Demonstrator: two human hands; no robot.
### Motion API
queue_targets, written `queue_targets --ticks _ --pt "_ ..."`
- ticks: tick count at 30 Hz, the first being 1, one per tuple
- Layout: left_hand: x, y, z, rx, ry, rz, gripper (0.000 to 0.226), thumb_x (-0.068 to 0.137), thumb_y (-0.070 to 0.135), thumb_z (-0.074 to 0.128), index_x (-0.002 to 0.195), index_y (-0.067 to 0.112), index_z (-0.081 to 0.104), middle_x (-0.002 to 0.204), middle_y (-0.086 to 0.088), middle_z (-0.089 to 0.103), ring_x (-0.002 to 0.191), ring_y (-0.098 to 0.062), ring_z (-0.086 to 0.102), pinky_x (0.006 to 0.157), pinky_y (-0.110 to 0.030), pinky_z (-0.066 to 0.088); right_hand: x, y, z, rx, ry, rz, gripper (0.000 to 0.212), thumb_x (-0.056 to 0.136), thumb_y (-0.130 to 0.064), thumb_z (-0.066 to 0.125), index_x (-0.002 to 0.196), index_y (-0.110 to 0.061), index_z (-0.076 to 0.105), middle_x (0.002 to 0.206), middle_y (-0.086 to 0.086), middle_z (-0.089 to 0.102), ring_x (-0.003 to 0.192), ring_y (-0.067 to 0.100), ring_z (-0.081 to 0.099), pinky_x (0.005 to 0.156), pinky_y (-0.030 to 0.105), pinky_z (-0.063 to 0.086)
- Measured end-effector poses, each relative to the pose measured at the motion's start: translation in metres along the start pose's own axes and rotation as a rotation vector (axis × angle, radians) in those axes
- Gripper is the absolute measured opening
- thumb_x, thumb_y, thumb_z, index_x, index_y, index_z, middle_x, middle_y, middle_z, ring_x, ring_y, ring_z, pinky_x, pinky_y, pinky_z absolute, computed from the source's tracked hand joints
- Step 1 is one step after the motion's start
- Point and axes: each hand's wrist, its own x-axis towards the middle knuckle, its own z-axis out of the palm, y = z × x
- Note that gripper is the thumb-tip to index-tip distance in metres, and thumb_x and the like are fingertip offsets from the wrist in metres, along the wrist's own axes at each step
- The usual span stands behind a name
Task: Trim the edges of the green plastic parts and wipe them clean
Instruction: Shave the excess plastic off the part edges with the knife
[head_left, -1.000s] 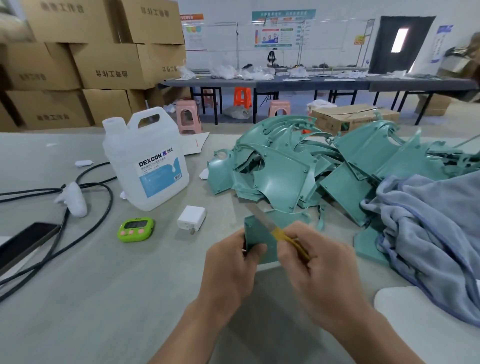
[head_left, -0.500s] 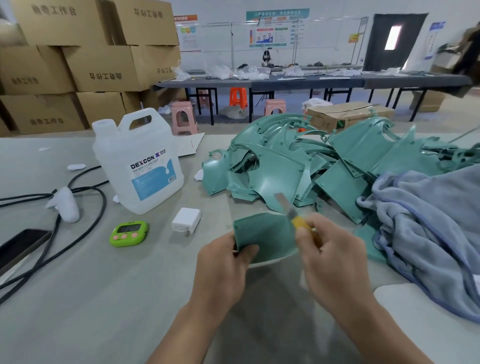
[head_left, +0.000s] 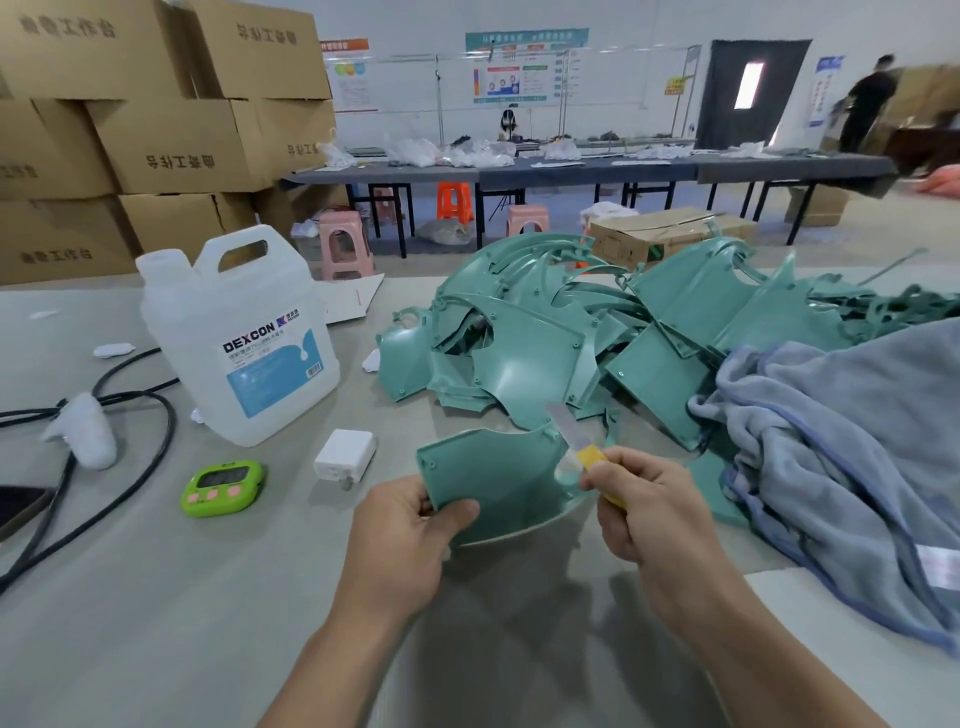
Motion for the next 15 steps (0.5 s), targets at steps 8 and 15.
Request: queue_targets --ticks 8,15 --pt "-0.001 0.004 0.001 -0.016 -0.014 0.007 0.036 0.076 0.028 0.069 0.101 0.053 0.075 0.088 0.008 0.079 0.085 -0.035 0.071 0.076 -0.05 0.06 0.001 -0.004 -0.012 0.04 -0.005 -0.149 0.02 0.084 -0.015 0.065 0.065 -0.011 0.068 0.047 0.006 0.035 0.041 0.015 0.024 0.041 0.023 0.018" --pt "0.0 0.004 0.001 0.002 0.005 0.026 0.03 0.076 0.029 0.069 0.094 0.052 0.076 0.086 0.0 0.079 0.087 -0.031 0.073 0.078 -0.048 0.059 0.011 0.007 -0.019 -0.432 0.158 -0.065 0.022 0.087 -0.018 0.062 0.066 -0.018 0.07 0.044 -0.001 0.044 0.04 0.014 0.031 0.049 0.026 0.026"
